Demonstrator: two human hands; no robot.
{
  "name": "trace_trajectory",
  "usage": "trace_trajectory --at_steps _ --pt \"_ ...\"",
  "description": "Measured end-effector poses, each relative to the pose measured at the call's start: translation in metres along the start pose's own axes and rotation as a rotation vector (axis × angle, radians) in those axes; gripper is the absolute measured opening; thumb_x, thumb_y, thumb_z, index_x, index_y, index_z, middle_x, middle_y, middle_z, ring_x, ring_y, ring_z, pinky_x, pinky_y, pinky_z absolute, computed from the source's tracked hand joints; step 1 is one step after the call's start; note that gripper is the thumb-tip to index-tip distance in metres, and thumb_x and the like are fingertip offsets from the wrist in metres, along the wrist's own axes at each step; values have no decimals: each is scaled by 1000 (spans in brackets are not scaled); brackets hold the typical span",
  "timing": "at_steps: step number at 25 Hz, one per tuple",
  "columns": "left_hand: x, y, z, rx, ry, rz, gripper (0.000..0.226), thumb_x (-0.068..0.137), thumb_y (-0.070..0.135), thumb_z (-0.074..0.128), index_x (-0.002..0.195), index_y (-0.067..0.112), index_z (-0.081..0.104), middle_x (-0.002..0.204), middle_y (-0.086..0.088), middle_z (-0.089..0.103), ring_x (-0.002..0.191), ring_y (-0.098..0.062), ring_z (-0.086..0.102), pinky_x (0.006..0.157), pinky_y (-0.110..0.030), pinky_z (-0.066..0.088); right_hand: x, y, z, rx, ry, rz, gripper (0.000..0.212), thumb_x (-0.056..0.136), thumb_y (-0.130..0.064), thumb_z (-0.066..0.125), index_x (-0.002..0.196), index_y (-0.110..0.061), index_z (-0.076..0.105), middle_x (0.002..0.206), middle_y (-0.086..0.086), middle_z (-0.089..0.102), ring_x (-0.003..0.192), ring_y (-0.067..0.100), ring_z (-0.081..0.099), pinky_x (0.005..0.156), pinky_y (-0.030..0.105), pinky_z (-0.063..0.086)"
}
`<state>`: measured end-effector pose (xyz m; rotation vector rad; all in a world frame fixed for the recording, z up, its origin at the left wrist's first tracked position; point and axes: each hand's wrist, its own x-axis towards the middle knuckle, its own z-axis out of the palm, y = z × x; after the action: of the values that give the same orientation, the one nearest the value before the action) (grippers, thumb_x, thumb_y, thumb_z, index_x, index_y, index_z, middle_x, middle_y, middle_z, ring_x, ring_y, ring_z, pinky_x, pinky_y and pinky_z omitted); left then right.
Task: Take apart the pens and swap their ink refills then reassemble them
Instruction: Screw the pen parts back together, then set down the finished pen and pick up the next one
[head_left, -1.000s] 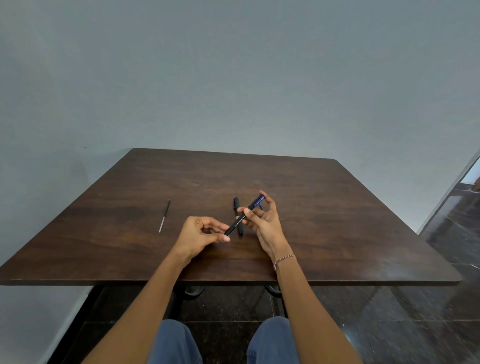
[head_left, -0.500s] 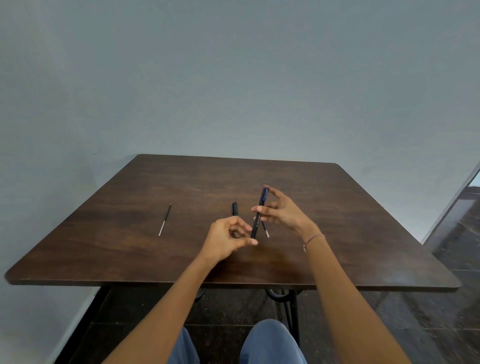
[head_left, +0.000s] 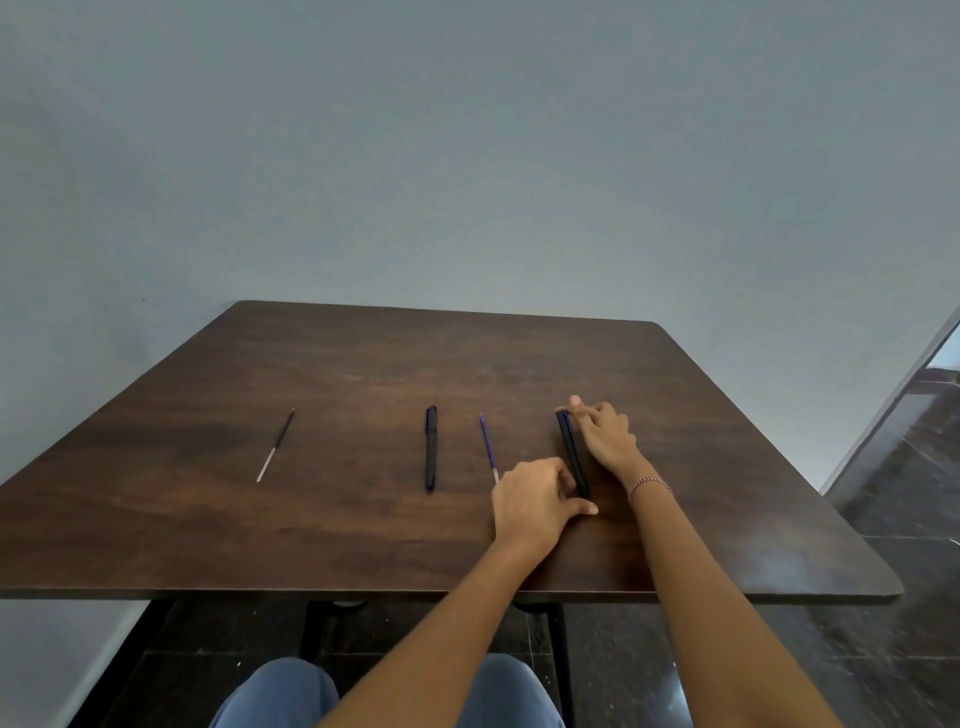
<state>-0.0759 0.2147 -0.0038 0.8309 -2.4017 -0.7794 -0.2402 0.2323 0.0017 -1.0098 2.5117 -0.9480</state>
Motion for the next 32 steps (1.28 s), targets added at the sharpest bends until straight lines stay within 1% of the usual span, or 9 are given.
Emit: trace_trajectory --at_steps 2,4,6,11,15,20,25,28,32 --pt "5 -1 7 15 24 13 38 65 55 76 89 29 64 79 8 70 79 -9 64 63 -24 38 6 6 11 -57 78 -21 55 98 -55 26 107 -13 61 114 3 51 121 28 38 103 46 26" --pt "11 -5 12 36 58 9 44 66 58 74 97 30 63 80 8 70 80 -8 64 65 -25 36 12 8 16 -33 144 -27 47 97 -54 29 101 -16 56 110 1 52 120 27 39 100 43 28" --pt "14 -8 15 60 96 7 46 69 58 72 104 30 62 83 8 70 84 -9 65 68 -27 38 18 8 15 -9 180 -26 49 97 -55 29 105 -13 54 116 4 54 122 27 38 100 43 28" --pt "17 -10 22 124 134 0 58 74 59 67 119 25 55 93 2 72 91 -19 66 77 -35 48 25 10 19 -112 182 -61 59 98 -53 26 117 -8 60 129 5 49 124 28 36 103 43 28" --pt "18 -9 22 138 138 9 69 74 58 66 130 22 48 95 -2 71 93 -22 66 77 -37 49 27 12 17 -165 187 -92 56 99 -51 28 117 -14 65 130 5 48 121 29 37 101 42 29" --pt "17 -9 22 128 145 28 64 75 53 67 129 22 50 95 -2 71 91 -23 66 76 -35 48 27 14 17 -185 188 -108 53 99 -52 30 115 -16 66 128 5 49 119 30 38 99 42 31" --pt "15 -9 21 122 168 55 53 74 50 68 119 24 56 97 -2 71 91 -24 67 76 -36 47 27 14 17 -175 188 -106 52 99 -52 30 117 -18 67 127 6 50 119 30 38 100 42 31" --pt "16 -9 21 137 149 47 62 77 51 67 129 20 51 101 -2 70 94 -23 66 76 -35 47 26 14 17 -165 190 -99 53 99 -51 30 117 -18 66 126 6 51 120 29 39 100 42 33" --pt "11 -7 15 65 85 14 74 81 51 64 142 20 37 95 0 71 94 -17 65 86 -38 50 25 14 14 -130 192 -91 54 99 -51 29 117 -16 66 125 7 51 120 29 39 100 43 36"
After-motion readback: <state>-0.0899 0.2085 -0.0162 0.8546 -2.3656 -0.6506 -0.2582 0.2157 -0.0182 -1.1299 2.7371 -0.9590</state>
